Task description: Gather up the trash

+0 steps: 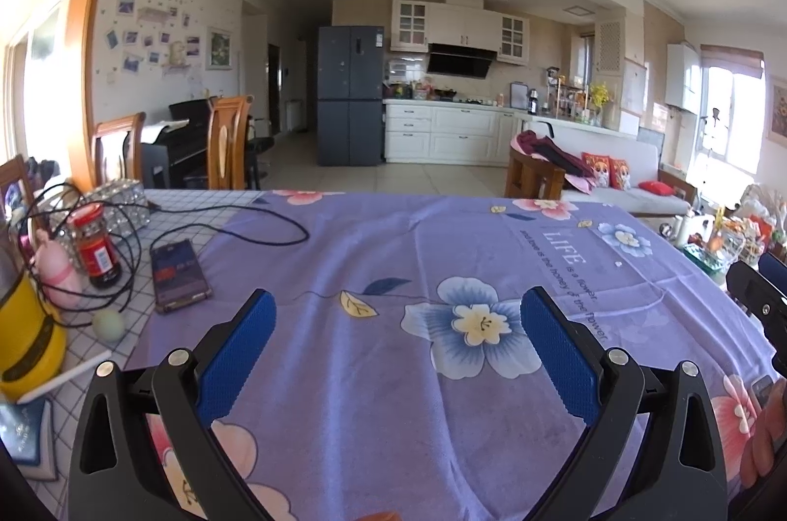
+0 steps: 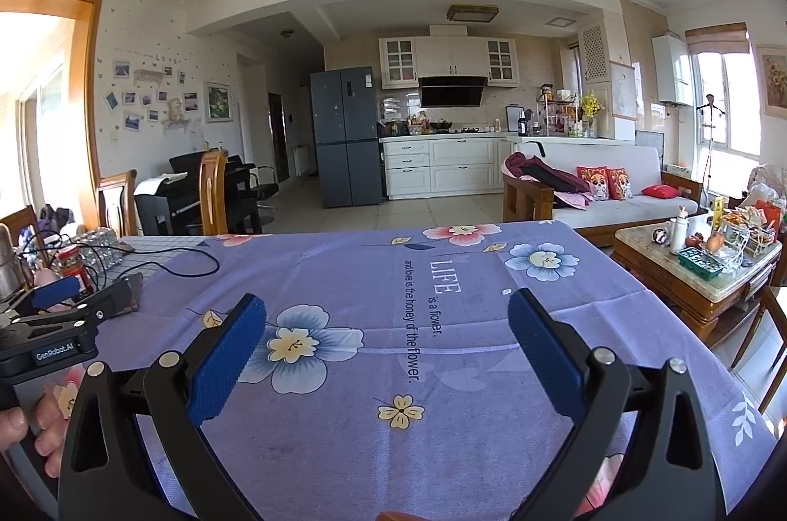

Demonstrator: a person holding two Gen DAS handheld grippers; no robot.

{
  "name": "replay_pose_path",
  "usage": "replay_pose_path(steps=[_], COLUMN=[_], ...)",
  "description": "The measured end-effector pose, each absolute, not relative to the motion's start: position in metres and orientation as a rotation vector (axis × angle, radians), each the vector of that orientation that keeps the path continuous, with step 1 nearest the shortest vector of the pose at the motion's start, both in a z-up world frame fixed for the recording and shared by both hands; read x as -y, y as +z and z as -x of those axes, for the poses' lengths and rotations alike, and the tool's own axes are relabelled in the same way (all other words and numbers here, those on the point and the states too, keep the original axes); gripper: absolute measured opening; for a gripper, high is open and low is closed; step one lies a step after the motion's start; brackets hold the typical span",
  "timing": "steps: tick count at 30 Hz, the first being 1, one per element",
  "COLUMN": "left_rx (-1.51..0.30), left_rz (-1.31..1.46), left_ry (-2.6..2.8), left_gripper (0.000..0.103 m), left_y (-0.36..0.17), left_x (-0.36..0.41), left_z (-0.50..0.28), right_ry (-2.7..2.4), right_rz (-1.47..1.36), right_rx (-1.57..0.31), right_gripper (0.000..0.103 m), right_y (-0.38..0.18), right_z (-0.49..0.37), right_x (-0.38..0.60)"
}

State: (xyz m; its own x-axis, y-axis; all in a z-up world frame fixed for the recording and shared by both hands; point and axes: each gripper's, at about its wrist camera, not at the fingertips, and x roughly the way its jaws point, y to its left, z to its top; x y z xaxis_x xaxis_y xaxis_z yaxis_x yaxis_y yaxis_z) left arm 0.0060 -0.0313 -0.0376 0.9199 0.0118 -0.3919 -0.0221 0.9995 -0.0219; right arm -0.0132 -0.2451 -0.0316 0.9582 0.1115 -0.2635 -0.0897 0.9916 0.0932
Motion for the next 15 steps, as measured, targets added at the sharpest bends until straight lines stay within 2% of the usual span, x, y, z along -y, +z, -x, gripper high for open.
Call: replay_pose_path(steps=[15], left_rx=[-0.403], left_rz=[0.037], left_ry=[-0.006], left_gripper=[0.098], left_y=[-0.0392], left_x=[0.0286], left_z=[-0.006], right_ry=[0.119], right_rz=[-0.093], right_rx=[-0.271], right_gripper=[0.098], right_y=[-0.0308], right_z=[0.0129], right_x=[0.2409])
